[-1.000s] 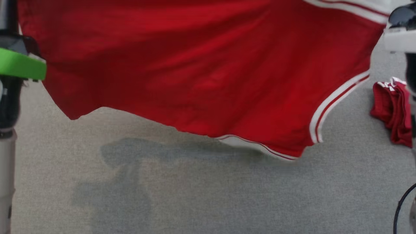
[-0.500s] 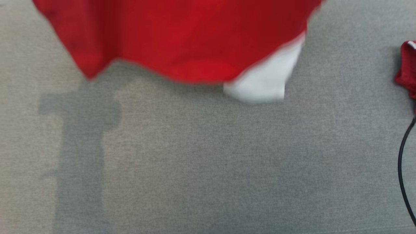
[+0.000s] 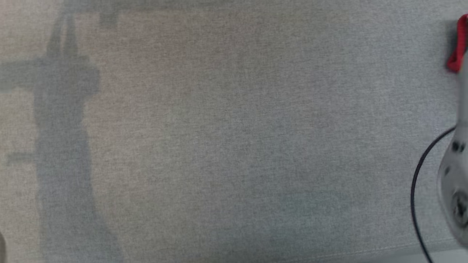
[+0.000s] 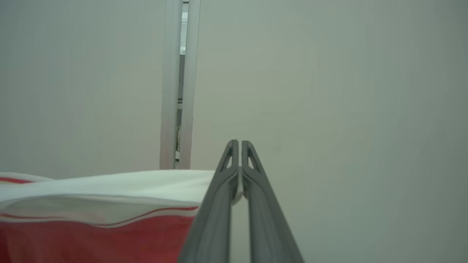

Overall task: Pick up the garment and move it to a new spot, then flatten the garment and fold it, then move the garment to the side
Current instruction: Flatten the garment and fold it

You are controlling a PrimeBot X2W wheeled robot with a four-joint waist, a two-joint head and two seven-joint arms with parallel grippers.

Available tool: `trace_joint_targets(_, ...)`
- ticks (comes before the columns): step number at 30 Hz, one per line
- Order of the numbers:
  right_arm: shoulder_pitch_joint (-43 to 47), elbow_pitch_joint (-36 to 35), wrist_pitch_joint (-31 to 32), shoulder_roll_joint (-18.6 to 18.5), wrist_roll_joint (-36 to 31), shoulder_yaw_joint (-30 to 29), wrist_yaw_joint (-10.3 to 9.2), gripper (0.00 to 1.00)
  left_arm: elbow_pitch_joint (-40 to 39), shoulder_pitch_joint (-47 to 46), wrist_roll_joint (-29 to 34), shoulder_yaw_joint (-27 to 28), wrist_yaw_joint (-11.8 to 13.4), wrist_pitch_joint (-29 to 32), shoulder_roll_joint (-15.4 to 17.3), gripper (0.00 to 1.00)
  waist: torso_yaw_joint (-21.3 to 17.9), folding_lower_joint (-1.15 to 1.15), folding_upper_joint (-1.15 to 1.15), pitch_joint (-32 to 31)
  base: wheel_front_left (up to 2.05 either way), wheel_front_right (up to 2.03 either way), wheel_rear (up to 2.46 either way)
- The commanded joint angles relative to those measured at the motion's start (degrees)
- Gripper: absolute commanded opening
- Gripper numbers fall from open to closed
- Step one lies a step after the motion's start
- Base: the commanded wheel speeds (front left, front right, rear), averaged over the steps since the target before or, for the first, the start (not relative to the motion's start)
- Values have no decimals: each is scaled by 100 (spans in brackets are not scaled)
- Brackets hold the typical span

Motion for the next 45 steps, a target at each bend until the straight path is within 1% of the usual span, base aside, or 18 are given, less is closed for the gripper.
trace_joint_targets(1, 409, -67, -44, -50, 108, 58, -26, 0, 85, 435, -137, 53, 17, -67, 67, 0, -26, -1, 0, -89, 0, 0, 0)
trace_joint_targets(3, 1135, -176, -43, -70, 388, 198, -26, 0, 185, 1059, -290, 110, 17, -141, -13, 0, -24, -1, 0, -182, 0, 0, 0)
trace_joint_targets(5, 1943, -319, -47, -99, 671, 241, -27, 0, 321, 1748, -404, 178, 19, -188, -175, 0, -14, -1, 0, -293, 0, 0, 0)
trace_joint_targets(6, 2414, -424, -48, -118, 796, 262, -27, 0, 402, 2136, -437, 205, 19, -208, -307, 0, -6, -1, 0, -363, 0, 0, 0)
trace_joint_targets(9, 3638, -703, -50, -41, 1122, 173, -28, 0, 391, 2989, -321, 496, 23, -216, -584, 0, 8, -1, 0, -528, 0, 0, 0)
trace_joint_targets(11, 4438, -897, -51, 18, 1203, 150, -28, 0, 352, 3566, -175, 713, 23, -213, -871, 0, 18, -1, 0, -661, 0, 0, 0)
trace_joint_targets(12, 4856, -961, -51, 105, 1308, 85, -28, 0, 264, 3865, -84, 830, 23, -213, -1027, 0, 10, -1, 0, -738, 0, 0, 0)
trace_joint_targets(16, 6022, -1176, -51, 285, 1496, -85, -27, 0, -102, 4829, 246, 1181, 22, -213, -1562, 0, 7, -1, 0, -1029, 0, 0, 0)
trace_joint_targets(20, 6827, -1323, -49, 371, 1576, -157, -26, 0, -440, 5571, 498, 1290, 22, -201, -1820, 0, 23, -1, 0, -1301, 0, 0, 0)
trace_joint_targets(27, 7711, -1442, -50, 399, 1692, -307, -26, 0, -744, 6335, 780, 1394, 22, -203, -2001, 0, 107, -1, 0, -1802, 0, 0, 0)
trace_joint_targets(32, 8089, -1441, -50, 399, 1699, -353, -26, 0, -875, 6615, 901, 1340, 22, -203, -2094, 0, 167, -1, 0, -2078, 0, 0, 0)
trace_joint_targets(36, 8290, -1445, -50, 386, 1729, -332, -26, 0, -1124, 6796, 1013, 1275, 22, -203, -2135, 0, 205, -1, 0, -2214, 0, 0, 0)
trace_joint_targets(40, 8206, -1587, -49, 396, 1770, -256, -26, 0, -1408, 6832, 1060, 1182, 21, -203, -2170, 0, 226, -1, 0, -2208, 0, 0, 0)
trace_joint_targets(45, 7703, -1779, -49, 413, 1787, -177, -25, 0, -1581, 6468, 1087, 1081, 16, -203, -2187, 0, 238, -1, 0, -2042, 0, 0, 0)
